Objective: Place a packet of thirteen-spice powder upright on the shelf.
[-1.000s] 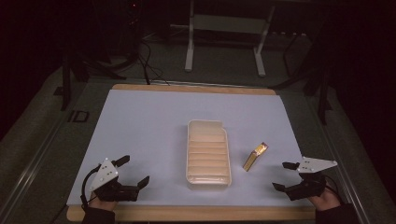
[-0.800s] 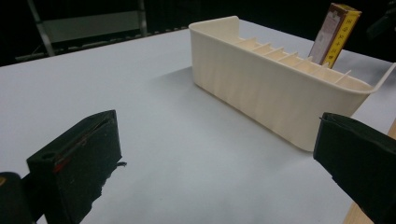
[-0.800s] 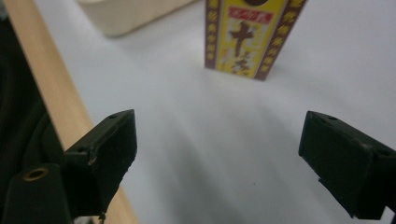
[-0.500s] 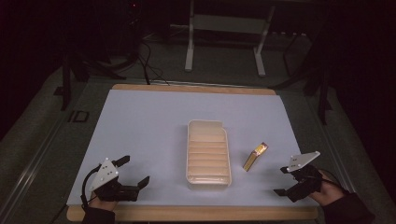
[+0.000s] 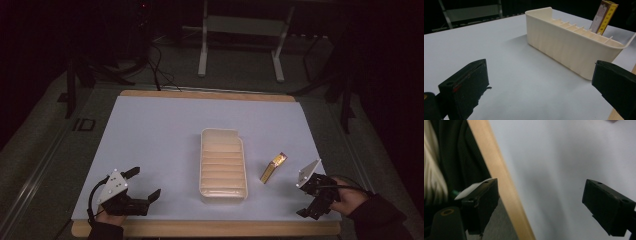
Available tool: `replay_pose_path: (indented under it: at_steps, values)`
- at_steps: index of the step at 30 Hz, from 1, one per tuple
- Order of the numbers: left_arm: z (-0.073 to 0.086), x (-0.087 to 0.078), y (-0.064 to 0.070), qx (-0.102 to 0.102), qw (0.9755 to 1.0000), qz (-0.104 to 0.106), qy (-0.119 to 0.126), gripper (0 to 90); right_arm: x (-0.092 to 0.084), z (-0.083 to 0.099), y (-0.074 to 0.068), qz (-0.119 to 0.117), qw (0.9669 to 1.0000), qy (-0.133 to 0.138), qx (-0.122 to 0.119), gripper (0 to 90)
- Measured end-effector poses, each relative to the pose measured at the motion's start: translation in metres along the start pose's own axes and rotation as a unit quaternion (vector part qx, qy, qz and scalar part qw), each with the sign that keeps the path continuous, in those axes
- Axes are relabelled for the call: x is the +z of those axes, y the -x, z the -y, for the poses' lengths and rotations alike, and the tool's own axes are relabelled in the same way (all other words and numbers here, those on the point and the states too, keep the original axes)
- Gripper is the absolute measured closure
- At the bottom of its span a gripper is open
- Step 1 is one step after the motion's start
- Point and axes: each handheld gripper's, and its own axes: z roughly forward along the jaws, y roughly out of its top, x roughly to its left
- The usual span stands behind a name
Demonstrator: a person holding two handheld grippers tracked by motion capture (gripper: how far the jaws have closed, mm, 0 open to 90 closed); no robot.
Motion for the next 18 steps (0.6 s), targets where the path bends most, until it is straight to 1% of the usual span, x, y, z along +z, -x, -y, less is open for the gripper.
replay_pose_path:
  at_steps: [2, 4, 5, 7, 8, 10, 12, 14, 18]
  values:
    - [0.0, 0.0, 0.0, -0.001, 1.0, 0.0, 0.0, 1.0, 0.0, -0.003, 0.0, -0.004, 0.9998, -0.018, -0.007, 13.7]
    - [0.0, 0.0, 0.0, 0.0, 1.0, 0.0, 0.0, 1.0, 0.001, -0.006, 0.0, -0.003, 0.9993, -0.036, -0.012, 13.6]
    - [0.0, 0.0, 0.0, 0.0, 1.0, 0.0, 0.0, 1.0, 0.002, -0.008, 0.0, -0.004, 0.9989, -0.045, -0.011, 13.7]
    - [0.0, 0.0, 0.0, 0.0, 1.0, 0.0, 0.0, 1.0, 0.002, -0.011, -0.001, -0.008, 0.9978, -0.064, -0.017, 13.7]
    - [0.0, 0.0, 0.0, 0.0, 1.0, 0.0, 0.0, 1.0, 0.002, -0.011, -0.001, -0.008, 0.9978, -0.064, -0.017, 13.7]
    - [0.0, 0.0, 0.0, 0.0, 1.0, 0.0, -0.001, 1.0, 0.004, -0.014, -0.003, -0.019, 0.9958, -0.086, -0.027, 13.7]
    - [0.0, 0.0, 0.0, 0.0, 1.0, 0.001, -0.001, 1.0, 0.004, -0.016, -0.004, -0.024, 0.9948, -0.094, -0.03, 13.7]
    - [0.0, 0.0, 0.0, 0.0, 1.0, 0.001, -0.001, 1.0, 0.004, -0.017, -0.005, -0.023, 0.9941, -0.1, -0.035, 13.7]
    - [0.0, 0.0, 0.0, 0.001, 1.0, 0.001, -0.003, 1.0, 0.001, -0.021, -0.006, -0.03, 0.9937, -0.098, -0.046, 13.6]
